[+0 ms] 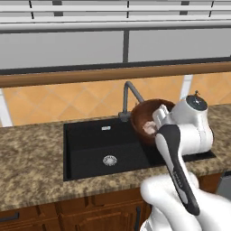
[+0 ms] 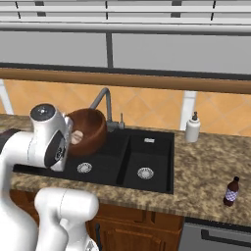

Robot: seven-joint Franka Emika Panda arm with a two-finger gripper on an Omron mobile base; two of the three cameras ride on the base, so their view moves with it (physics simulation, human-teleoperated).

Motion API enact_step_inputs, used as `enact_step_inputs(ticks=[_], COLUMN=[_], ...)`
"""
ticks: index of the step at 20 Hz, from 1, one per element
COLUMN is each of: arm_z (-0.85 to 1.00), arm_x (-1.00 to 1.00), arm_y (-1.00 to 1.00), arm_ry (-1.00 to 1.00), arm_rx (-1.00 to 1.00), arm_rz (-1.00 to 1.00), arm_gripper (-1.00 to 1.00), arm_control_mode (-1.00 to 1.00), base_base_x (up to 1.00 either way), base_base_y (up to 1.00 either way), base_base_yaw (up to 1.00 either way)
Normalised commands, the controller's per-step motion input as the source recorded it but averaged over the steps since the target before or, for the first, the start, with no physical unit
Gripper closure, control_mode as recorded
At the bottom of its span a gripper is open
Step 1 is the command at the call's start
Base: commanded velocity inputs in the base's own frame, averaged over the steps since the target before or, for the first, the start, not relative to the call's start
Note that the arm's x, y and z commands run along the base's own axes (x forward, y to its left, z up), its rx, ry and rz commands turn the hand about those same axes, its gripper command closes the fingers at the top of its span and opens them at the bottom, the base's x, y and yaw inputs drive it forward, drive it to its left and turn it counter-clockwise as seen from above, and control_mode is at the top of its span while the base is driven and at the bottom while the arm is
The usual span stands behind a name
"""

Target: Pick the garlic from the sink and place it in the bowl. Then pick the bowl and place it in the microwave. Then close the microwave door and press the start button.

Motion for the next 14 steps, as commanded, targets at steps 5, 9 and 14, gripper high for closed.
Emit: enact_step_inputs(ticks=[5, 9, 14], arm_z=[0.51, 0.47, 0.45], arm_x=[-0.31, -0.24, -0.17], arm_y=[-0.36, -0.21, 0.00], arm_ry=[0.05, 0.41, 0.44], arm_rx=[0.25, -0.03, -0.02], arm_rz=[0.00, -0.15, -0.19], arm_gripper=[1.00, 1.00, 1.00], arm_control_mode=[-1.00, -1.00, -1.00], base_base_x=[0.00, 0.00, 0.00], base_base_y=[0.00, 0.00, 0.00], base_base_yaw=[0.00, 0.00, 0.00])
